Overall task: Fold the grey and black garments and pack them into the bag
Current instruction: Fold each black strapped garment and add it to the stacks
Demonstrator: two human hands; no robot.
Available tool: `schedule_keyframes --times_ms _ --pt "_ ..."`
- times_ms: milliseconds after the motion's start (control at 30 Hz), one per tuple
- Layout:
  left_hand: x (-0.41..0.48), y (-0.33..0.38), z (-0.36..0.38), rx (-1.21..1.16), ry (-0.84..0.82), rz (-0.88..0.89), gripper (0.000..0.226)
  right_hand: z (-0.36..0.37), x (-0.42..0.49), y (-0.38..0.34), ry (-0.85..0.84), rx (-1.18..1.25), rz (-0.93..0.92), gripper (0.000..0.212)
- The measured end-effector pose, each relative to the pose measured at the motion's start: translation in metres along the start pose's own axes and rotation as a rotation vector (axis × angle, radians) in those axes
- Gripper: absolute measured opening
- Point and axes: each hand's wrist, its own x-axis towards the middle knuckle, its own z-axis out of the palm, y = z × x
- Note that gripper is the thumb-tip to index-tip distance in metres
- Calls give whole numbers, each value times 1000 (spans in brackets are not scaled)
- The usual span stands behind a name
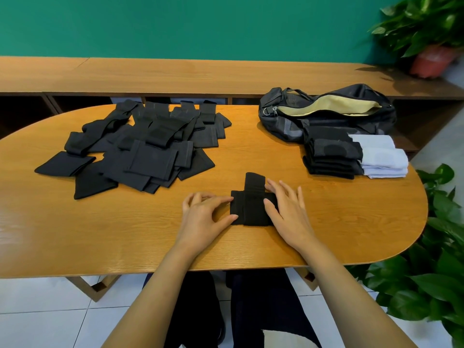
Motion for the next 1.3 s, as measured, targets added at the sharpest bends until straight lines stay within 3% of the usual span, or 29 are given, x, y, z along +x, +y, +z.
schedule_keyframes --times_ms 167,333,533,633,833,967,1067,1200,1300 --pt "0 -2 1 0 13 52 45 2 2 3 -5 -17 -13 53" --pt "1 -3 2 45 -104 191 67 2 1 3 -5 1 -23 51" --pt "0 0 4 149 -67 203 55 -1 -3 2 12 78 -78 56" --pt "1 -2 4 98 -11 156 55 -3 -7 0 37 72 -190 63" --pt "-1 -4 4 -56 64 150 59 3 -5 4 154 8 -309 30" --pt "1 -2 1 -101 27 158 67 1 -5 2 198 98 -289 31" --pt "4 -1 3 -110 5 143 58 2 -2 0 215 158 -262 35" --pt "13 5 6 -236 97 48 20 -2 5 -7 222 241 -201 33" --pt "21 8 10 -215 150 -15 17 1 9 -8 197 284 -70 43"
